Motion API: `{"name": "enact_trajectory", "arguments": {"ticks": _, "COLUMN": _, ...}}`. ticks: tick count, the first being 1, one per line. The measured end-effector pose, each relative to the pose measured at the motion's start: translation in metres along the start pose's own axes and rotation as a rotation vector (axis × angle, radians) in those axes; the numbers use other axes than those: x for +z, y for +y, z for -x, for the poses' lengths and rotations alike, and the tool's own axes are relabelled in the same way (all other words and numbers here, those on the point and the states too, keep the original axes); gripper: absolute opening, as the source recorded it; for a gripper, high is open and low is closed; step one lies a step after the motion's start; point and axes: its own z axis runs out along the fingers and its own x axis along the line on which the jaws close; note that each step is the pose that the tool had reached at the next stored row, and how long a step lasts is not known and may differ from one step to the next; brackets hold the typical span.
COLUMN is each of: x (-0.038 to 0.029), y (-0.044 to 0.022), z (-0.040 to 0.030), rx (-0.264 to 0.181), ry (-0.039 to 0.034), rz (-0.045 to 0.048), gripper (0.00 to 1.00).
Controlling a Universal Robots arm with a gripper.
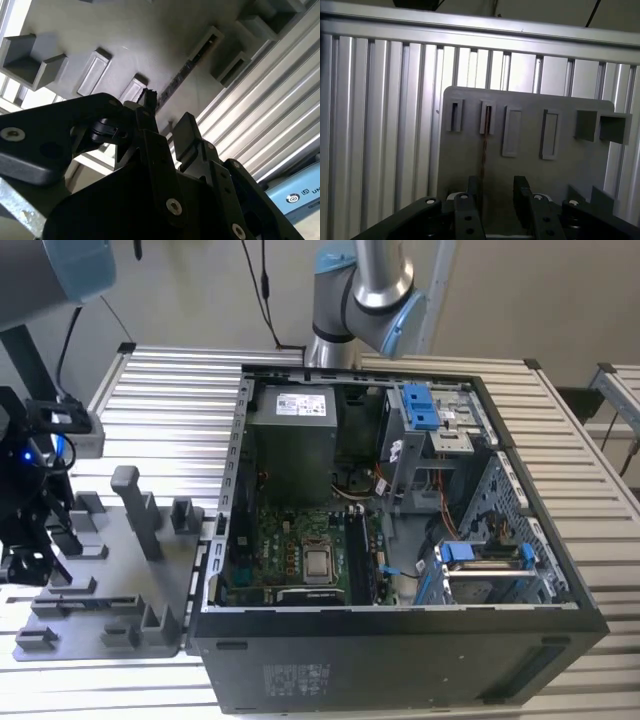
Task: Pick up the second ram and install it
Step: 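Pick up the second ram and move it above second insertion slot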
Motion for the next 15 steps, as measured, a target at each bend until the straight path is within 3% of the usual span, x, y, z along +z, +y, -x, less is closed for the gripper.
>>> {"name": "enact_trajectory", "arguments": {"ticks": 15, "x": 0.0167, "y": 0.0008, "z": -0.0019, "rx": -0.009, "ry": -0.0001, "rz": 0.0004, "gripper": 0.42}}
